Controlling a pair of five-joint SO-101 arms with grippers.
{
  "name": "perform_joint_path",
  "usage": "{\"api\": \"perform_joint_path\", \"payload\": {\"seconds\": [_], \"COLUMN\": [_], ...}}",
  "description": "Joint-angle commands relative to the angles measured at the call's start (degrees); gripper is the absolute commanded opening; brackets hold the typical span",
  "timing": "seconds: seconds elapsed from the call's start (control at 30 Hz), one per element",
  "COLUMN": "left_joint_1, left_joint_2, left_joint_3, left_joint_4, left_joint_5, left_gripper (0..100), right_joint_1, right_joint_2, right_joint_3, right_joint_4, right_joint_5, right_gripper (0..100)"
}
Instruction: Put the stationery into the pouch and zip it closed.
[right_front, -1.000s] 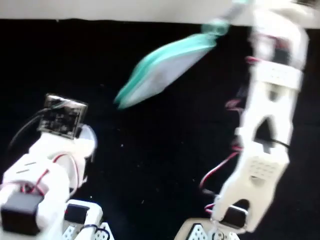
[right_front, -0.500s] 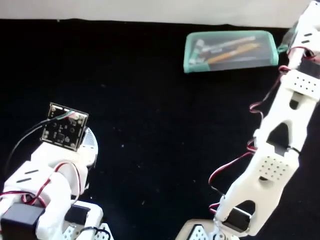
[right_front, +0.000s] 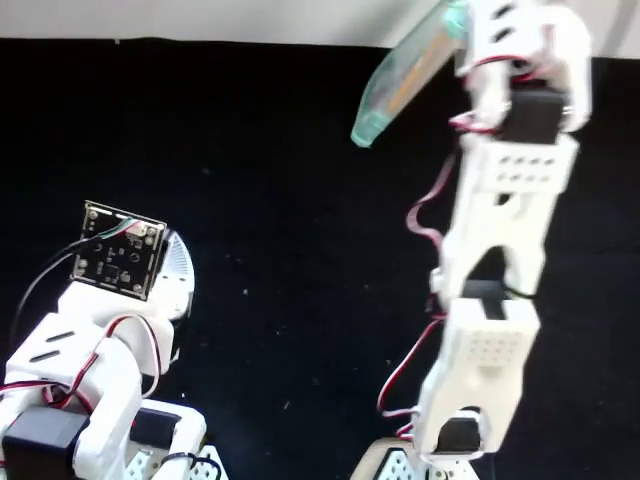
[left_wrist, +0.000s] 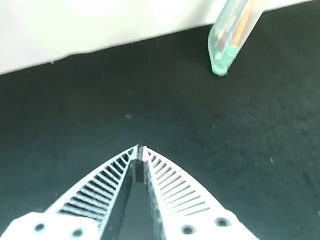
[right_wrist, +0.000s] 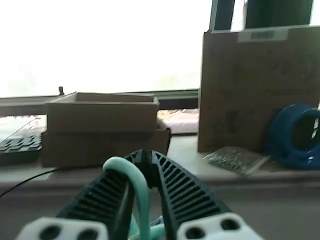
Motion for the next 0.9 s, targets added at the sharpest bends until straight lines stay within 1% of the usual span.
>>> {"api": "perform_joint_path", "payload": {"seconds": [0.0,0.1,0.2,0.27,0.33,0.43,0.47,0.53,0.67,0.77,0.87], "left_joint_1": [0.2,0.2,0.2,-1.3,-3.7,-8.2,-9.5,-11.6,-14.5,-17.6,-20.5], "left_joint_2": [0.4,0.4,0.5,0.7,0.7,0.7,0.7,0.7,0.7,0.7,0.7], "left_joint_3": [-0.1,-0.1,0.0,0.0,0.0,0.7,1.7,5.1,13.7,17.8,19.9], "left_joint_4": [-2.2,-2.2,-3.3,-5.0,-7.3,-10.9,-12.6,-15.9,-21.9,-25.9,-28.4], "left_joint_5": [-0.5,-0.5,-0.5,-0.5,-0.5,-0.5,-0.5,-0.5,-0.5,-0.5,-0.4], "left_gripper": [1,1,1,1,1,1,1,1,1,1,1], "right_joint_1": [-8.2,-13.4,-17.4,-20.3,-23.6,-27.3,-29.8,-35.1,-42.0,-43.2,-42.6], "right_joint_2": [-6.5,-9.5,-11.7,-12.9,-14.4,-17.1,-18.0,-19.3,-20.4,-20.1,-21.1], "right_joint_3": [-6.5,-8.1,-8.3,-8.6,-8.3,-8.1,-8.0,-8.0,-7.9,-5.7,3.9], "right_joint_4": [19.5,30.3,41.4,48.5,53.0,52.6,52.7,52.8,52.8,52.9,52.9], "right_joint_5": [2.3,6.2,6.6,6.6,6.6,6.5,6.5,6.5,6.4,3.1,0.8], "right_gripper": [0.6,0.6,0.6,0.6,0.6,0.6,0.6,0.6,0.6,0.6,0.6]}}
